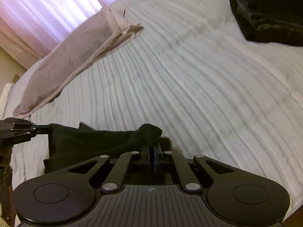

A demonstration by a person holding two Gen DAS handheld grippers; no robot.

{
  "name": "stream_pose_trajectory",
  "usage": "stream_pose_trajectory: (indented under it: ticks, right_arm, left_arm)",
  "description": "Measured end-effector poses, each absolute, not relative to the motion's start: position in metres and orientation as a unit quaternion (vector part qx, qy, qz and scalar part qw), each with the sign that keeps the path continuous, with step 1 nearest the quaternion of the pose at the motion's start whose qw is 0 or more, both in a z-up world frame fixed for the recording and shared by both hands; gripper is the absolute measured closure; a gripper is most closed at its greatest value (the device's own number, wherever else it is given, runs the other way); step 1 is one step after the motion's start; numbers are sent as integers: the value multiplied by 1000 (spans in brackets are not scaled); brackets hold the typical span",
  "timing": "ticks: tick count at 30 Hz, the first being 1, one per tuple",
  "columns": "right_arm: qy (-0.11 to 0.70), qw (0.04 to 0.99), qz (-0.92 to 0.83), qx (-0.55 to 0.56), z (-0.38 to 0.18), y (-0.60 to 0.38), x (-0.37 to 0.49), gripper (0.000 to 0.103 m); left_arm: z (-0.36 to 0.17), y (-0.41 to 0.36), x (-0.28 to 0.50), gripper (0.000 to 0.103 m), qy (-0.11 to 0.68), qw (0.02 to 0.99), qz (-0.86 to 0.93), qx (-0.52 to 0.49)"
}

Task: Fold clothes
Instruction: 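Fold the lifted shirt over onto itself and open both grippers, then press and smooth the folded black shirt flat with both grippers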

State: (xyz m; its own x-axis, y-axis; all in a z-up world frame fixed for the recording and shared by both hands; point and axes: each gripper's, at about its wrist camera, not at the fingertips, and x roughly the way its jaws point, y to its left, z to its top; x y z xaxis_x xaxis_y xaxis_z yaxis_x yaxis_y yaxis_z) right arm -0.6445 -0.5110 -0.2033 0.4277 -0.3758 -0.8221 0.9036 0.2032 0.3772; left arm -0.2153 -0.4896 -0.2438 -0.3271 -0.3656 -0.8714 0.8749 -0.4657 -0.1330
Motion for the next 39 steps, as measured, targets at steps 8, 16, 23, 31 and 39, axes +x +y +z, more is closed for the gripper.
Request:
stream_pose_trajectory:
  ticks: [8,16,23,31,39]
  right_arm:
    - [335,680,-460,463,-243,-520,-641,100]
    - [322,731,-457,391,-194,-492,-604,65]
    - [328,721,-434,428,-252,-523,-601,66]
    - [310,703,-477,426,-220,-523,-637,65]
    - [334,734,-390,446,-232,-454,-585,65]
  left_arm:
    - [-301,-516,-220,103,352,403,-720,443]
    - [-257,-501,-216,99,321,428,-723,437]
    - [-303,-505,-268,95,328,360,-743,459]
    - [-301,-525,-246,100,338,395,-723,455]
    - [-253,-455,-247,95,331,377,-749,432]
